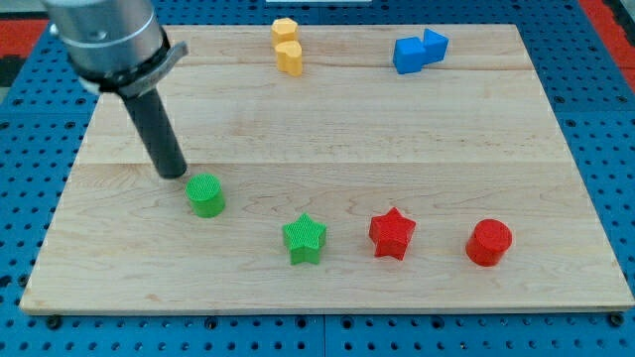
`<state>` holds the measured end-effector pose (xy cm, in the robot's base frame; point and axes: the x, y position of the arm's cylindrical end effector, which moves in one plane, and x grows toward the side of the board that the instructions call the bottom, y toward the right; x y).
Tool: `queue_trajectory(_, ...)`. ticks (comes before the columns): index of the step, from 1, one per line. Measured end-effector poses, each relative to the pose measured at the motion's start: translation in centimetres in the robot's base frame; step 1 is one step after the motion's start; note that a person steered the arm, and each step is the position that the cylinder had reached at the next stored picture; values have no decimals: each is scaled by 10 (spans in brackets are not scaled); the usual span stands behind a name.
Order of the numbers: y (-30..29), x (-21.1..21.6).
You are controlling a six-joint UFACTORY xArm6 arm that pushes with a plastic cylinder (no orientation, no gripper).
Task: Point your arm at the green circle
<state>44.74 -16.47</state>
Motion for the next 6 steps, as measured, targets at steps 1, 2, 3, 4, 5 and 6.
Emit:
queue_trajectory(1, 40, 32)
queue_trajectory(2, 42, 94)
queue_trajectory(3, 42, 80)
queue_trajectory(4, 49, 72)
queue_trajectory(5, 98, 73)
queue_trajectory(6, 101, 107)
